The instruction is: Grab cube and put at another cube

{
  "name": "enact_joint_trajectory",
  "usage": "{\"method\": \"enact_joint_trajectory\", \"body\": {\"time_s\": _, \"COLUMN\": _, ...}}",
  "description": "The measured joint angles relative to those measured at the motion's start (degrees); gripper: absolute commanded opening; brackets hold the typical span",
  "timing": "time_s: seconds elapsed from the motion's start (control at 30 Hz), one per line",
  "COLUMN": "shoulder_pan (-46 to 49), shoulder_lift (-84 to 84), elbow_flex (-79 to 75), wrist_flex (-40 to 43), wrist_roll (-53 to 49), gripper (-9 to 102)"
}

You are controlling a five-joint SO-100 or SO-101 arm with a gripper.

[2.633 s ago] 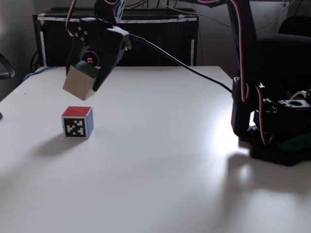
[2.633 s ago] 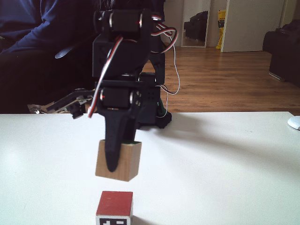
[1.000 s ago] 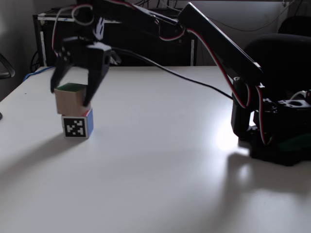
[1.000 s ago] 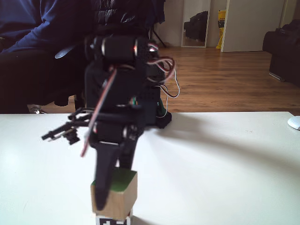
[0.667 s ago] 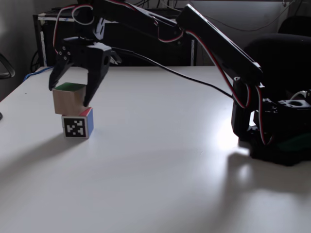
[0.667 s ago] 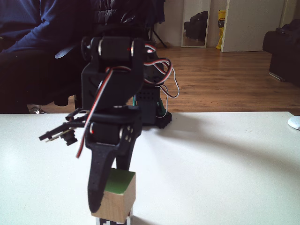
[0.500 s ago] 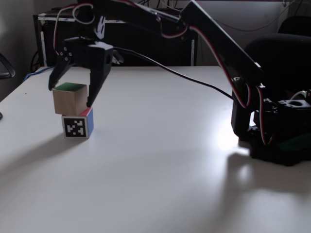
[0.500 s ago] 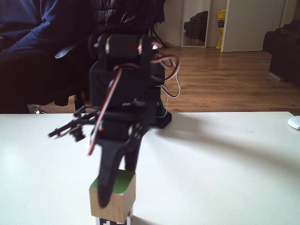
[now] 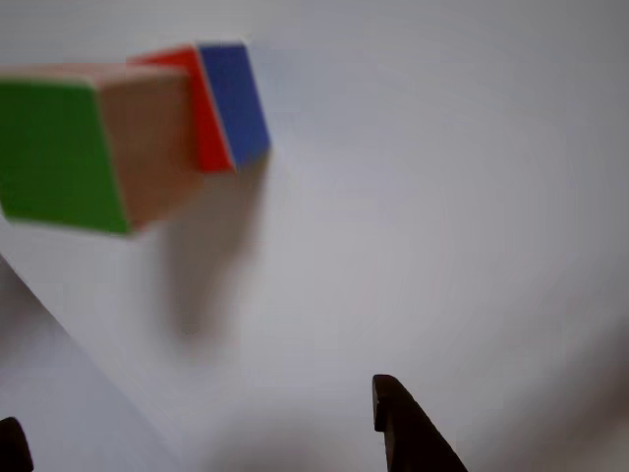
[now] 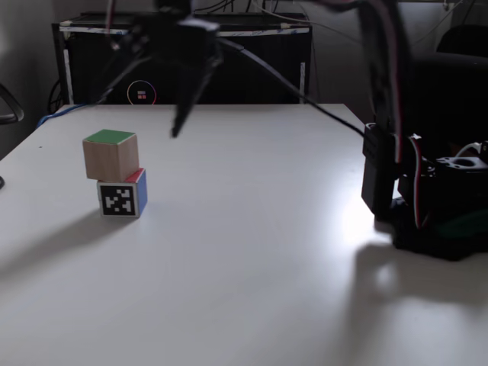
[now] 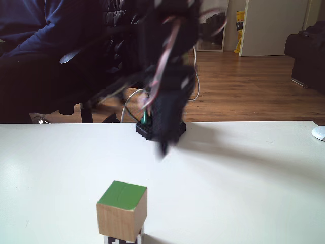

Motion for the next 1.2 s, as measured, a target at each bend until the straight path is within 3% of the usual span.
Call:
{"method": "enact_joint_trajectory", "body": {"time_s": 0.27, "shoulder_pan": -9.3, "shoulder_lift": 32.3, "elbow_flex": 45.2, "wrist_flex": -22.8, "wrist_roll": 0.1, "gripper": 45}}
{"method": "enact_joint_trajectory", "body": {"time_s": 0.47, "shoulder_pan": -8.8, "shoulder_lift": 45.8, "elbow_flex": 71.3, "wrist_flex": -41.4, "wrist_roll": -4.1, "gripper": 39}}
{"method": "enact_joint_trajectory", "body": {"time_s": 0.6, "shoulder_pan": -6.9, "shoulder_lift": 57.7, "elbow_flex": 84.3, "wrist_flex": -48.5, "wrist_roll": -7.7, "gripper": 36}}
{"method": "enact_joint_trajectory", "body": {"time_s": 1.0, "shoulder_pan": -5.7, "shoulder_lift": 86.0, "elbow_flex": 107.9, "wrist_flex": -51.3, "wrist_roll": -13.4, "gripper": 28}}
{"method": "enact_joint_trajectory", "body": {"time_s": 1.13, "shoulder_pan": -5.8, "shoulder_lift": 102.7, "elbow_flex": 113.8, "wrist_flex": -44.3, "wrist_roll": -14.7, "gripper": 18}}
{"method": "enact_joint_trajectory", "body": {"time_s": 1.2, "shoulder_pan": -5.4, "shoulder_lift": 106.4, "elbow_flex": 114.1, "wrist_flex": -42.6, "wrist_roll": -14.8, "gripper": 6}}
